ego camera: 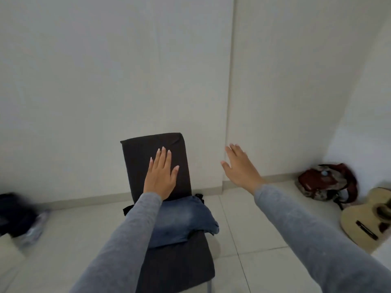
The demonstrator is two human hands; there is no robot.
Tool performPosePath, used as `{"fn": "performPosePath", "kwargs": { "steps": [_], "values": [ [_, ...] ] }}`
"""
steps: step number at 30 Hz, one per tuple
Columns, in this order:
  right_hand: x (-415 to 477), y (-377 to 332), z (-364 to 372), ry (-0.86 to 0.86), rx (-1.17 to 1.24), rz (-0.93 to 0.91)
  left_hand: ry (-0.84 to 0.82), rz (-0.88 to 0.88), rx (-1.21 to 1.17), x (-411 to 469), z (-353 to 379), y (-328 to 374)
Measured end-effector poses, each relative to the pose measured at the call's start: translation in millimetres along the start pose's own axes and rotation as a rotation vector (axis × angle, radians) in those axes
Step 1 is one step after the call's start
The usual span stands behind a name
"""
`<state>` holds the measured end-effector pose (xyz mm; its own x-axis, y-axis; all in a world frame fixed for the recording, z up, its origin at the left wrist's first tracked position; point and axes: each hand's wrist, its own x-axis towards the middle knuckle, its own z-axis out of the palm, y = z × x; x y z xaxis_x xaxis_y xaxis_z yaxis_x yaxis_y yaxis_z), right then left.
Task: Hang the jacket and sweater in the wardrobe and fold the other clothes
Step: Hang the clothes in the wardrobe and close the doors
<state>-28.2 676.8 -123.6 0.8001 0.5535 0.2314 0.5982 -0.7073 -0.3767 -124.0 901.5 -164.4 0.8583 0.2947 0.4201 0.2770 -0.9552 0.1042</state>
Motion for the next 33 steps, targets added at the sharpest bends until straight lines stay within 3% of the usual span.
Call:
{"fn": "performPosePath", "kwargs": {
  "steps": [7,12,17,23,33],
  "values": [
    [114,52,53,-0.137,0.132,0.039,-0.154,-0.119,-0.09,76,83,-19],
    [141,91,127,-0.257,0.21,0.14,-0.449,-0.095,-0.155,93,168,-30],
    [153,132,208,-0.348,0.288,0.357,-0.664,-0.051,-0.167,132,251,-39],
    [167,176,332,-0.4,0.464,0.793,-0.86,0.098,-0.167,180,379,-42],
    [128,188,488,-0.523,0.65,1.205,-0.896,0.16,-0.009,179,535,-47]
  ]
}}
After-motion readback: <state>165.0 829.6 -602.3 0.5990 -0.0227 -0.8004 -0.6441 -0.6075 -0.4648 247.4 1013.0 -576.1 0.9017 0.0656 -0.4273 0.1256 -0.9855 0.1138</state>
